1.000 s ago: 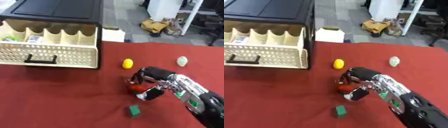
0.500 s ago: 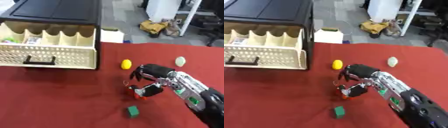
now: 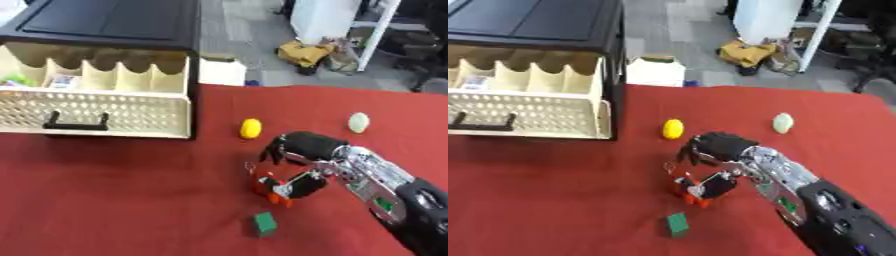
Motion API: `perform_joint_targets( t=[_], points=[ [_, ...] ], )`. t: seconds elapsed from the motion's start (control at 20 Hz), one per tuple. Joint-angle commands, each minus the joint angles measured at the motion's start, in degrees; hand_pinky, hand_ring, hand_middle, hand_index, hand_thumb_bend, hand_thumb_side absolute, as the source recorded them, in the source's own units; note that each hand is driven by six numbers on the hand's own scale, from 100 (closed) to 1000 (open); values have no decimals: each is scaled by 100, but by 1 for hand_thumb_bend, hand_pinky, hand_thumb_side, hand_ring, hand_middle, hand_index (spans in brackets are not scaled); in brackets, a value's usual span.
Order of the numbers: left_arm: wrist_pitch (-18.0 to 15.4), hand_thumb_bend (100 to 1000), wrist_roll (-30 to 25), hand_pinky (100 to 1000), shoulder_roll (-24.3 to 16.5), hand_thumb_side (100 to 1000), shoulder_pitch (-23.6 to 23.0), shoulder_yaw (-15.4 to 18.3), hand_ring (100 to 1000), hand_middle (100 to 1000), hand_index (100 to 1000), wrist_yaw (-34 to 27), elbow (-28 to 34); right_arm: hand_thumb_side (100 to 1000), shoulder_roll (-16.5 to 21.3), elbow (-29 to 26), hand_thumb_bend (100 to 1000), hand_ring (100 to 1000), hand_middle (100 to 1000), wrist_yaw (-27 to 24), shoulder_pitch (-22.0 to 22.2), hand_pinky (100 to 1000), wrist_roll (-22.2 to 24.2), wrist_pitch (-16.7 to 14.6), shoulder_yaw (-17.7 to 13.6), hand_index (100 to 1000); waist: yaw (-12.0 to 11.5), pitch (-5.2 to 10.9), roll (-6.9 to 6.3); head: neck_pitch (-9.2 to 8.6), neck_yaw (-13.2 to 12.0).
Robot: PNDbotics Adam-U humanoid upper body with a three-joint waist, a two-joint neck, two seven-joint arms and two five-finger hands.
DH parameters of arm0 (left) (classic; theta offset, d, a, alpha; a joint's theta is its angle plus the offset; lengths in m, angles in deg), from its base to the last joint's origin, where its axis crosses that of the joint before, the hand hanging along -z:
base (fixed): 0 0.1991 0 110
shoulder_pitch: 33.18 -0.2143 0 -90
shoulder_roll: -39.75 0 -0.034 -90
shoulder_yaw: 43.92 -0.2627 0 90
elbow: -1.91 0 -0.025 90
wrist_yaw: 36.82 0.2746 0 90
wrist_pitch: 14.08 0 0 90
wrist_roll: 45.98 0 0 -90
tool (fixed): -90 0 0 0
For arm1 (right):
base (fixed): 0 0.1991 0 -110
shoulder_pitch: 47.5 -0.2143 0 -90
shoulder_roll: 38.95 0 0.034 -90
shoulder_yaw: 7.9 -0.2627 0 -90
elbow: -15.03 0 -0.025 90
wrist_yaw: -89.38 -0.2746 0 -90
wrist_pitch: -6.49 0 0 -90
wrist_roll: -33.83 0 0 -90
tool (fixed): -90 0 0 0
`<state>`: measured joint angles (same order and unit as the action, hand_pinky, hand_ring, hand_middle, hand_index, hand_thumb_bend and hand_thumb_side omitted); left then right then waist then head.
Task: Pick up objects from table and place into drawer.
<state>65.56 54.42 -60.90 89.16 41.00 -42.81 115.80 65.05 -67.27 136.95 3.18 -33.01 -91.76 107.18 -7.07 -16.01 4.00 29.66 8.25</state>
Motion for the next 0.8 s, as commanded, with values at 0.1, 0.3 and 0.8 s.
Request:
perform_joint_targets(
  t=[0.1, 0.3, 0.8],
  points=[
    [0, 103, -6, 553, -75, 1000, 48, 67, 506, 538, 839, 0, 70, 478, 110, 19, 420, 682, 542, 240, -116, 643, -43, 97, -83, 798, -4, 99, -37, -6, 37],
    [4, 102, -7, 552, -72, 1000, 49, 69, 506, 537, 838, -3, 70, 507, 77, 73, 561, 687, 521, 325, -140, 642, -36, 102, -77, 802, 3, 102, -35, -3, 41],
    [32, 103, -28, 542, -56, 1000, 18, 68, 507, 537, 837, 6, 70, 534, 52, 113, 570, 649, 457, 203, -211, 622, -129, 201, -121, 758, 28, 116, -32, 33, 68]
  ],
)
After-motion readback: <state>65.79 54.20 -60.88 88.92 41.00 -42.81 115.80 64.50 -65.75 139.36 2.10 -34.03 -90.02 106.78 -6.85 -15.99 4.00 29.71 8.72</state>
